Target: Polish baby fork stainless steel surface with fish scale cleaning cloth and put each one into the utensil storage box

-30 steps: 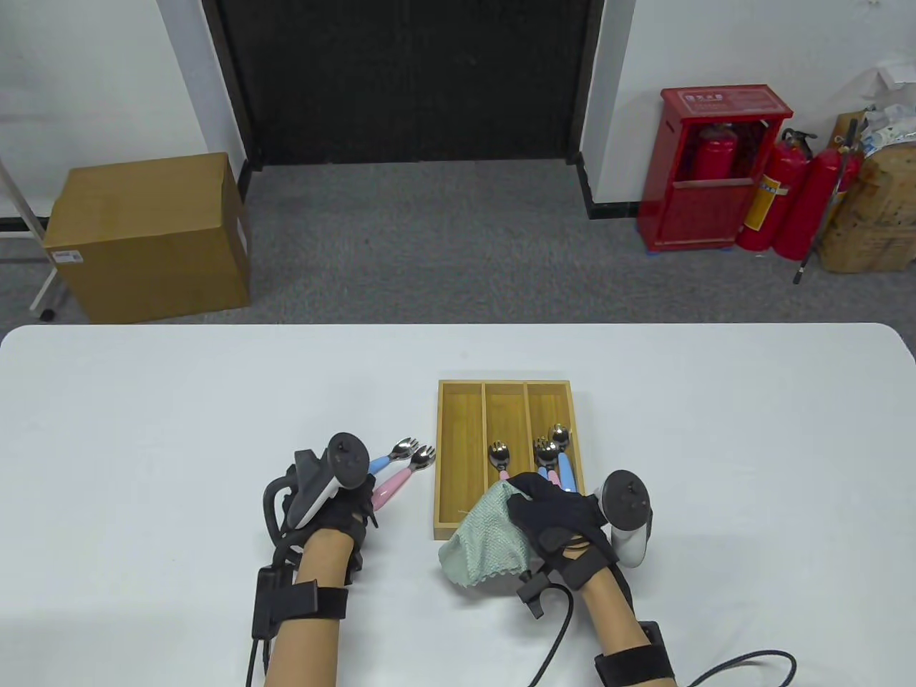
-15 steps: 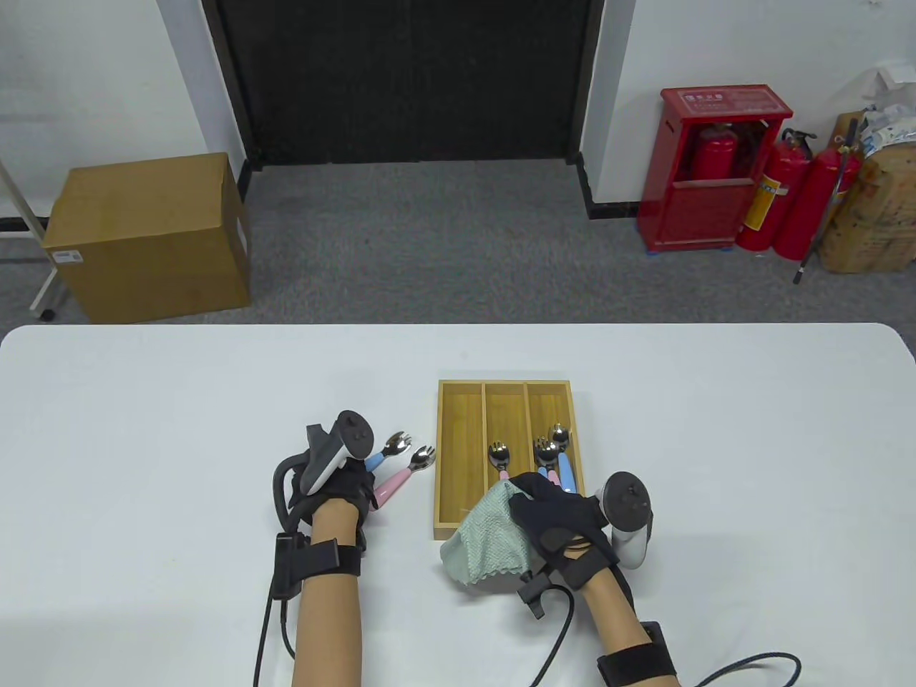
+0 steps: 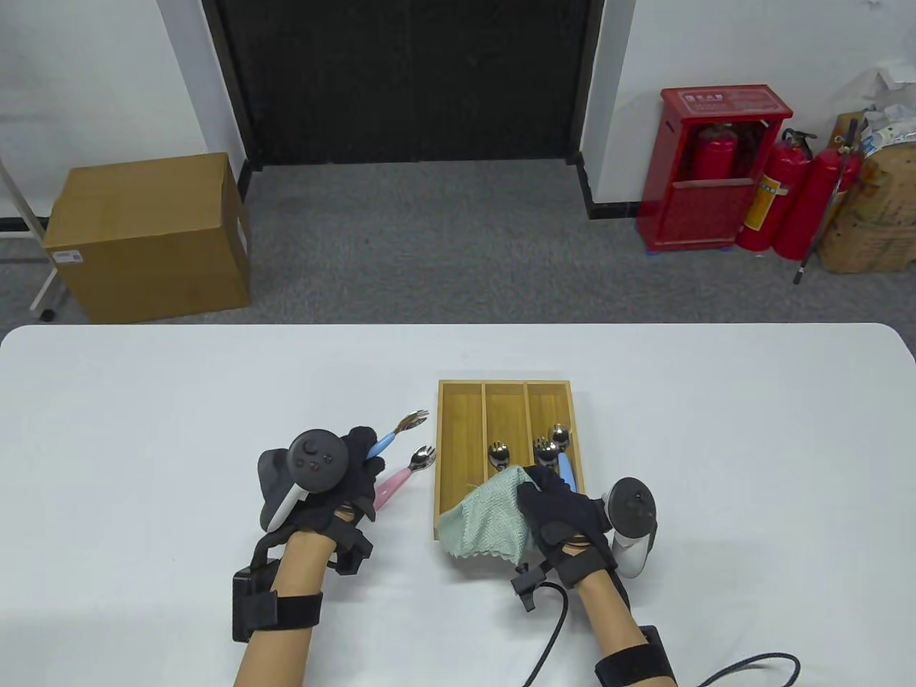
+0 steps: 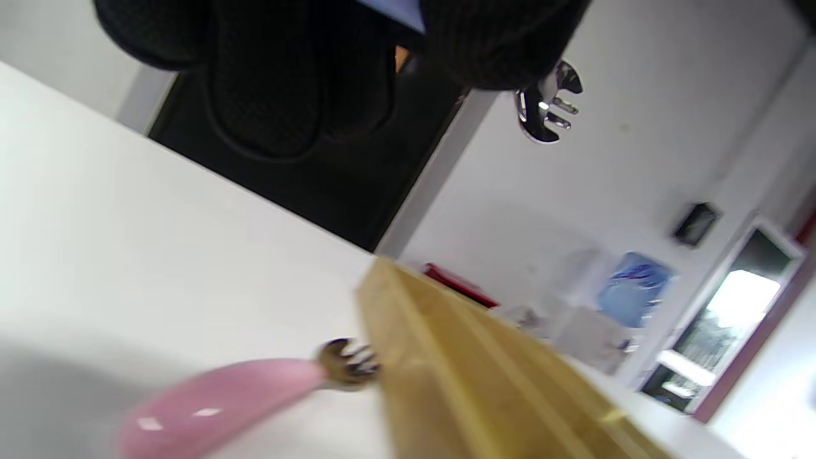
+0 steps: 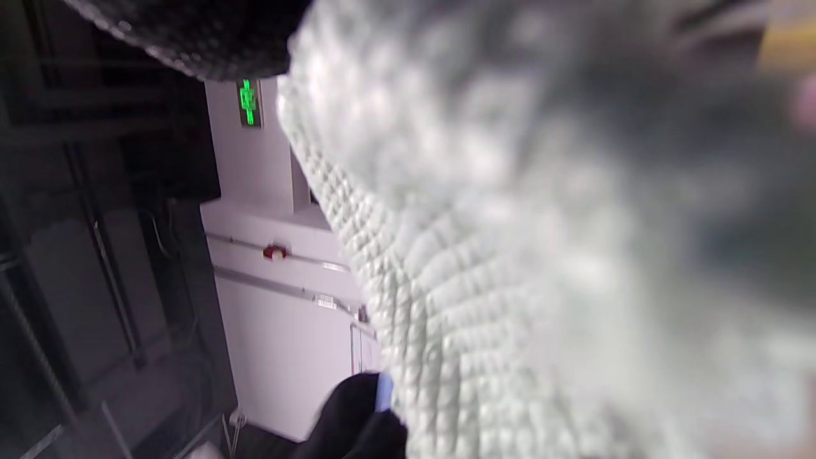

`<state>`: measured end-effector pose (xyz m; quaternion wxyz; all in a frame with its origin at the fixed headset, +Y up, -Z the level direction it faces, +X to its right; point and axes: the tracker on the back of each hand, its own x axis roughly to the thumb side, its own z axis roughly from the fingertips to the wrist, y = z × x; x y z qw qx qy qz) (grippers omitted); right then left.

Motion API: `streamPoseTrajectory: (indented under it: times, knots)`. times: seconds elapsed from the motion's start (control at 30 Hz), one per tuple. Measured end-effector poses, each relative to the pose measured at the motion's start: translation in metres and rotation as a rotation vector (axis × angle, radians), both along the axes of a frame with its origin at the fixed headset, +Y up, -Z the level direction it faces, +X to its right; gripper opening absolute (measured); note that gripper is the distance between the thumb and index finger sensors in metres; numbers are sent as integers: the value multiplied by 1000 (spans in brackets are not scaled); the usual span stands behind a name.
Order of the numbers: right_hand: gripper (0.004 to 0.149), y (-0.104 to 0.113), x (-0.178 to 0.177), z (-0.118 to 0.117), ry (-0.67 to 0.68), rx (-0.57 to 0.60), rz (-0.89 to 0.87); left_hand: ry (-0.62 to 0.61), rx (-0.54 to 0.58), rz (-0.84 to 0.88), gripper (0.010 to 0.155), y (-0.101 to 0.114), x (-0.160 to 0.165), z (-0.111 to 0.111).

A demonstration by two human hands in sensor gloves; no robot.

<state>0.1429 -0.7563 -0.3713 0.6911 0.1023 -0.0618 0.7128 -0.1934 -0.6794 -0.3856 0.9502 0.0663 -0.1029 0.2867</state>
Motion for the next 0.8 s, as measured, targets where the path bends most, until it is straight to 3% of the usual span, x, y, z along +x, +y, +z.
streamPoseTrajectory:
  times: [0.17,0.33,0.4,0.5,0.8]
  knots:
    - [42,1,11,4,-82,-10,-93,-139,20,100,47,20,28,41]
    - [43,1,13,8,-100,-18,-199,-157,43,96,47,4,50,68]
    - [43,2,12,9,-104,-11,-227,-152,75,121,47,-9,56,73]
    - [43,4,7,9,-89,-4,-274,-171,33,155,47,-23,58,77]
    - [42,10,-22,10,174,31,-395,-133,13,335,50,-41,44,80]
